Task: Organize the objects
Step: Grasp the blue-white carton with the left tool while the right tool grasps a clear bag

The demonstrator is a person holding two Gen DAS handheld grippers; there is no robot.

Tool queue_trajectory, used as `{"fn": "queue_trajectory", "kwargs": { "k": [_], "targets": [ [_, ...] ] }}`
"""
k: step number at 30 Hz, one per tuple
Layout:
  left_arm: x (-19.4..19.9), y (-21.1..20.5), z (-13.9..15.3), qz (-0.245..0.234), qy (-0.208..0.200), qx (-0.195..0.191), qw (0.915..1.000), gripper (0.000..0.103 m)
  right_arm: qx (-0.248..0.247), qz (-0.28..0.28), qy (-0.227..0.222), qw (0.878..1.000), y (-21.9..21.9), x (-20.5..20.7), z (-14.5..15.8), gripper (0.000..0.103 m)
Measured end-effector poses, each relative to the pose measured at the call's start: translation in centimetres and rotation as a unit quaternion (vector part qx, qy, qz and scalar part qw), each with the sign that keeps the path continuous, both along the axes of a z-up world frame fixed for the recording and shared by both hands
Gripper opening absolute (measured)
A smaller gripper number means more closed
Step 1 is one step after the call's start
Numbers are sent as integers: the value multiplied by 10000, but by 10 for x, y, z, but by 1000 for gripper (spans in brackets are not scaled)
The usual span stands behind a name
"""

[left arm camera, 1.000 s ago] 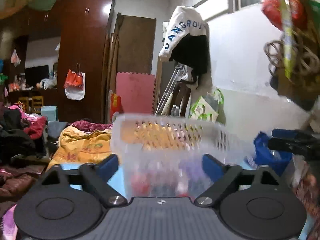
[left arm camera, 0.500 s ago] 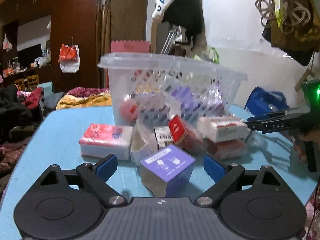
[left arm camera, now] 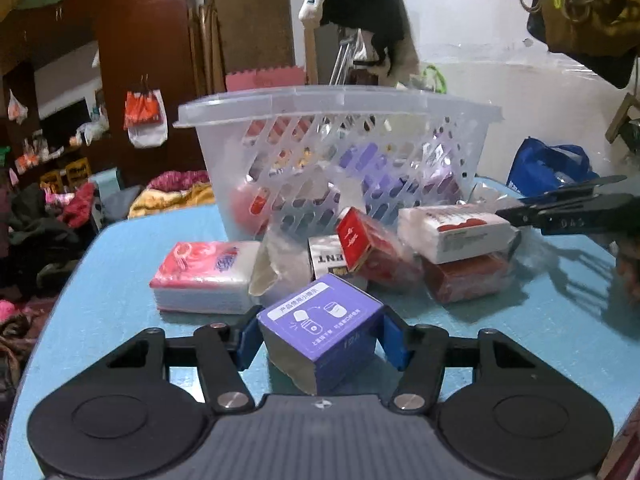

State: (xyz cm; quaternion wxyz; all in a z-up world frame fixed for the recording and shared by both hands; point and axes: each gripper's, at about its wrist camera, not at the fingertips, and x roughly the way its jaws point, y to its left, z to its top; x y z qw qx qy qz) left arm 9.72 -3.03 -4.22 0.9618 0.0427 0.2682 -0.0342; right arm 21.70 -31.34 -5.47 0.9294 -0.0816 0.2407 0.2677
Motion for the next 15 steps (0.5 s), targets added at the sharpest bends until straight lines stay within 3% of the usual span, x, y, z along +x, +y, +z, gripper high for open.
{"fn": "queue_trajectory", "kwargs": {
  "k": [7,15],
  "targets": [
    [-18,10,5,-40,-584,-282,9979,63,660,44,-397,9970,-18,-12,9,34],
    [-20,10,7,-90,-737,-359,9966,64,717,63,-555,9959,-16,-15,12,34]
  ]
}}
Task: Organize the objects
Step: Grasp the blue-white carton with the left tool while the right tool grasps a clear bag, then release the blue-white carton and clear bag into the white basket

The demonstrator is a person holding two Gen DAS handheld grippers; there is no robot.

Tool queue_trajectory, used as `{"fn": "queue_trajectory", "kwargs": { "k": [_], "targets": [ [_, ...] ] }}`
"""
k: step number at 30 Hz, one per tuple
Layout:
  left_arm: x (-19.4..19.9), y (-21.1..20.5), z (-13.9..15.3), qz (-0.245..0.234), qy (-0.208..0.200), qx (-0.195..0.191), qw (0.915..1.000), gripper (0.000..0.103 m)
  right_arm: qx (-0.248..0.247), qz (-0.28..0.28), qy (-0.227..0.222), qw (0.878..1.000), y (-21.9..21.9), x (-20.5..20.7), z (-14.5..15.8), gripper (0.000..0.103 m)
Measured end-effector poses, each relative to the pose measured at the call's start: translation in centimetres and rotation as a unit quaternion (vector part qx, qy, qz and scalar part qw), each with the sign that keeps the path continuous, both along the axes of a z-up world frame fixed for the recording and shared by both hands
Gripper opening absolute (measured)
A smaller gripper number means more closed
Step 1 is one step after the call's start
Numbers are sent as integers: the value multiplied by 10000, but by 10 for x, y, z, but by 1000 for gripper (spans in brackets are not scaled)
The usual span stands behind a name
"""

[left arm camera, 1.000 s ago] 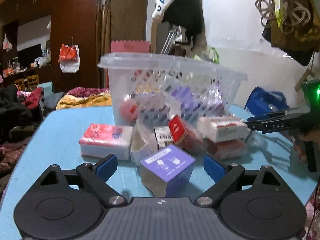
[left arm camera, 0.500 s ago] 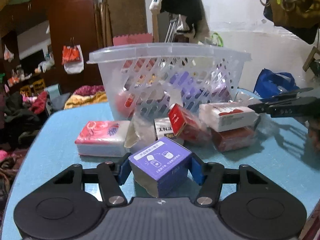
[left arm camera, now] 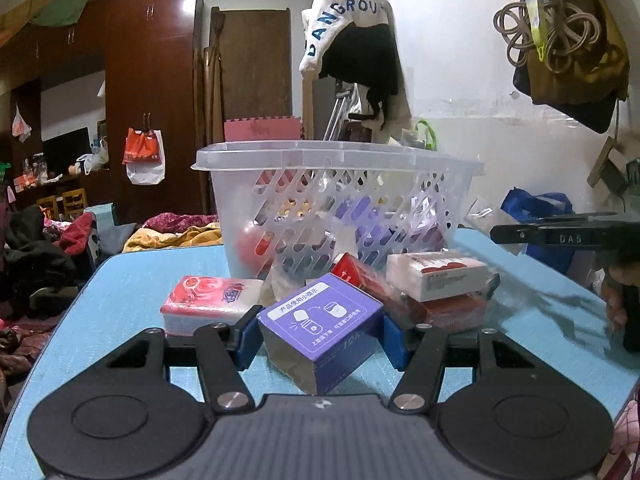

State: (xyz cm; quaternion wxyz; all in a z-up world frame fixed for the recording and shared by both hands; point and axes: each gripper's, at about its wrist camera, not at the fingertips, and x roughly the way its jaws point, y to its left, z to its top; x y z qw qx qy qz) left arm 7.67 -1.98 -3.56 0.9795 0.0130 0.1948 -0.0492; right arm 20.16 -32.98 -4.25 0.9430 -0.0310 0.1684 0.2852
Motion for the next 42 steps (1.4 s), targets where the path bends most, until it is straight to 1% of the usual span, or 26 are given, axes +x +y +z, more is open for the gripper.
{"fn": "queue_trajectory", "kwargs": {
  "k": [8,11,13,15,16,19,22,24,25,26,29,32,33,34,35,36,37,39,40,41,42],
  "targets": [
    [-1,3,0,-8,-38,-44,10000,64,72,-52,-22,10000,-1,-2,2,34],
    [-6,7,2,28,-210,-98,9997,64,306,-40,-92,9995,-12,-10,3,34],
    [-7,11,6,5,-235,-158,9996,64,472,-98,-202,9986,-21,-22,5,34],
    [-7,15,17,-101,-281,-275,9992,64,731,-59,-311,9968,-27,-33,15,34],
    [-6,16,28,-108,-359,-293,9989,64,794,11,-405,9960,-26,-38,24,34],
    [0,16,59,-47,-616,-185,9979,64,670,183,-696,9952,-8,-45,55,34],
    [23,10,91,-200,-568,-104,9981,64,587,496,-647,9949,17,-31,81,34],
    [45,4,108,-148,-543,22,9984,64,470,643,-576,9952,36,-17,94,34],
    [60,0,116,-67,-517,130,9986,64,357,622,-553,9959,47,-8,100,34],
    [74,-2,120,8,-454,158,9988,64,276,590,-531,9965,55,-1,102,34],
    [112,-4,121,125,-139,87,9998,63,84,508,-359,9980,75,26,104,34],
    [135,-1,113,324,36,33,9995,64,-49,525,-284,9982,84,40,100,35],
    [139,2,111,338,45,-73,9994,65,-38,516,-292,9982,86,44,99,42],
    [143,6,109,318,2,-239,9992,72,5,541,-295,9981,85,44,98,50],
    [144,11,107,308,-44,-391,9988,80,49,580,-272,9979,81,43,96,65],
    [145,16,106,332,-79,-541,9980,97,102,585,-290,9978,78,40,95,75],
    [143,21,104,316,-115,-704,9970,103,113,552,-349,9978,75,37,95,79],
    [134,28,104,259,-253,-865,9956,103,123,560,-490,9972,67,24,96,90],
    [129,32,104,322,-367,-908,9947,103,208,563,-546,9967,62,17,97,94],
    [124,33,104,411,-427,-910,9941,103,331,569,-588,9961,56,11,98,100],
    [116,35,104,496,-460,-838,9942,103,443,612,-623,9952,48,2,97,103]
  ]
}}
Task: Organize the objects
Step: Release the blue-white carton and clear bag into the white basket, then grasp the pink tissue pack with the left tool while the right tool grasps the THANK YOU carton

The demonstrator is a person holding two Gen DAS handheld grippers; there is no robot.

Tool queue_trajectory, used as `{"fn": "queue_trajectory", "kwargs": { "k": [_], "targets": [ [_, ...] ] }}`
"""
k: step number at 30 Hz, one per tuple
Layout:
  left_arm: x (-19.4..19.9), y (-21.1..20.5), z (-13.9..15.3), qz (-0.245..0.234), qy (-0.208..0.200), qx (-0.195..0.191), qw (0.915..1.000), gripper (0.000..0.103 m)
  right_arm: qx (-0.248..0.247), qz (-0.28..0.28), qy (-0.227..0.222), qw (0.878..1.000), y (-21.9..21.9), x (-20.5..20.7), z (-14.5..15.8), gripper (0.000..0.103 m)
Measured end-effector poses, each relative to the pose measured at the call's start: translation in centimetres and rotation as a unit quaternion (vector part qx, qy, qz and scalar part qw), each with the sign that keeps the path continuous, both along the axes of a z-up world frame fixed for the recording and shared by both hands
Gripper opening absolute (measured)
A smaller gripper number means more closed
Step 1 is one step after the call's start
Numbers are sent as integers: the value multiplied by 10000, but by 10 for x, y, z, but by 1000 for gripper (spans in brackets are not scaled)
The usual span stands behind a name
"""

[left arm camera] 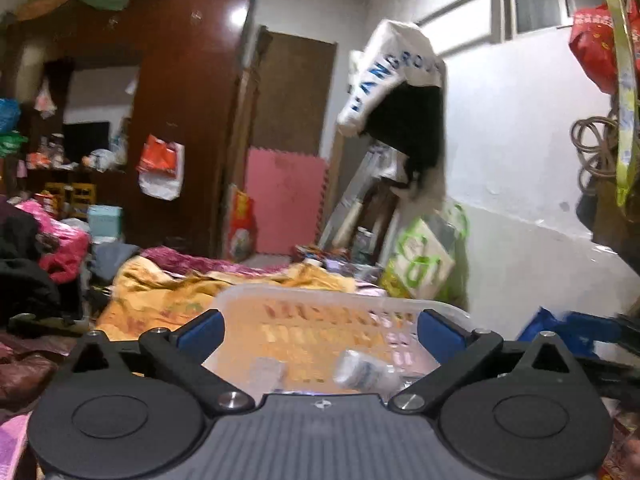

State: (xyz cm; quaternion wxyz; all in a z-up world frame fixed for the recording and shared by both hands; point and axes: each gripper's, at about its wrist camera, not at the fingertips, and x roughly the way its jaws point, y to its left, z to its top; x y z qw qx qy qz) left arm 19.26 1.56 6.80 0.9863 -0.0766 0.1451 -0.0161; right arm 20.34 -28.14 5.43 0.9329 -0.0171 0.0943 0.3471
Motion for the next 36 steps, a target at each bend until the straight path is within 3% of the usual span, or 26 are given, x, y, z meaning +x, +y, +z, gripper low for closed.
{"fn": "queue_trajectory", "kwargs": {
  "k": [3,7,12,14,17,23,28,36],
  "targets": [
    [-22,3,-9,-45,131,301,9995,103,-128,94,22,9999,-11,-21,-9,103],
    [-66,16,-38,212,-28,531,9984,103,-500,-58,372,9980,-20,-33,-50,103],
    [-51,40,-71,393,880,621,9934,98,-264,336,1157,9924,-2,-23,-81,103],
    [-39,41,-81,416,1265,800,9879,96,-288,365,1177,9920,13,-25,-84,103],
    [-32,40,-90,493,1506,1106,9811,95,-502,295,1162,9915,33,-23,-86,103],
    [-32,36,-89,327,1521,1005,9827,94,-826,188,1274,9882,50,-21,-100,103],
    [-38,16,-96,179,1548,1255,9798,94,-895,135,1347,9867,50,-22,-109,103],
    [-29,26,-100,285,1606,973,9818,94,-956,32,1168,9885,55,-25,-108,101]
  ]
}}
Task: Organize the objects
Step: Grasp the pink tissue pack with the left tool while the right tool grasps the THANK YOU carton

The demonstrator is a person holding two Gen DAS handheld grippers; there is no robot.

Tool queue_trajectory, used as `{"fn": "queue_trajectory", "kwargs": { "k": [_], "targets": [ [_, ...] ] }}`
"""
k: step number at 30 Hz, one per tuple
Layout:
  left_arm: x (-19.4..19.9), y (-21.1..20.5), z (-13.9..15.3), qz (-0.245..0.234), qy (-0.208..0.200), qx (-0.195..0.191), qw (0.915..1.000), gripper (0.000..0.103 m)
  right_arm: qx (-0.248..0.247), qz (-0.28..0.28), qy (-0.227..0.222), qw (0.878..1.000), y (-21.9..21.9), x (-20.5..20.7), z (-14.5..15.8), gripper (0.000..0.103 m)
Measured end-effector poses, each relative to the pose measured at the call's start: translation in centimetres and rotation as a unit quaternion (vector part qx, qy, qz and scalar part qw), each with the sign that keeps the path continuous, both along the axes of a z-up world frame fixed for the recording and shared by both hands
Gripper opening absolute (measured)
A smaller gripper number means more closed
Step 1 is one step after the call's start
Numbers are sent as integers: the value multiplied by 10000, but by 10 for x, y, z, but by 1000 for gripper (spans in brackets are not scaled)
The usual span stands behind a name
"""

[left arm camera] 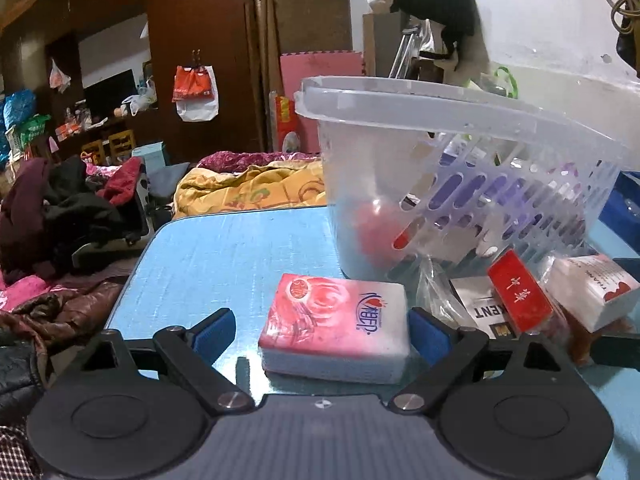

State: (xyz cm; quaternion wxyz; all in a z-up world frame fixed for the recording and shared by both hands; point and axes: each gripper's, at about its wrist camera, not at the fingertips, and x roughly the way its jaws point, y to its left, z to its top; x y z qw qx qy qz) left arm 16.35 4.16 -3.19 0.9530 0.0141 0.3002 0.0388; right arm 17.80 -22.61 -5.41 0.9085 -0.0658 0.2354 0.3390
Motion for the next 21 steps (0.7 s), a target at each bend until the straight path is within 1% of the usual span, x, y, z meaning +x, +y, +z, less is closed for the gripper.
{"fn": "queue_trajectory", "kwargs": {
  "k": [3,5,7,8,9,10,13,14,20,21],
  "targets": [
    [1,-7,0,-54,16,68,10000,95,-81,-35,-101,9999,3,-2,-1,101],
    [5,-12,1,-67,73,17,9999,95,-76,-63,-102,9999,6,-1,-1,101],
    [7,-14,-1,-37,78,-36,10000,95,34,-83,-160,9998,4,-3,1,95],
    [7,-14,-1,-25,78,-71,9999,95,36,-97,-191,9998,3,-4,1,86],
    [6,-12,-2,10,85,-112,9999,91,12,-125,-212,9997,2,-6,1,77],
    [4,-9,-2,61,85,-190,9998,83,12,-112,-213,9997,1,-6,1,77],
    [-1,1,-4,94,74,-449,9989,82,14,-48,-218,9997,0,-6,2,77],
    [-1,2,-4,109,64,-473,9988,82,22,-54,-215,9998,0,-5,2,77],
    [8,-4,-6,127,210,-364,9990,82,144,-65,-269,9995,-4,-5,3,77],
    [7,-4,-6,143,180,-356,9991,79,181,-72,-277,9994,-5,-5,3,77]
  ]
}}
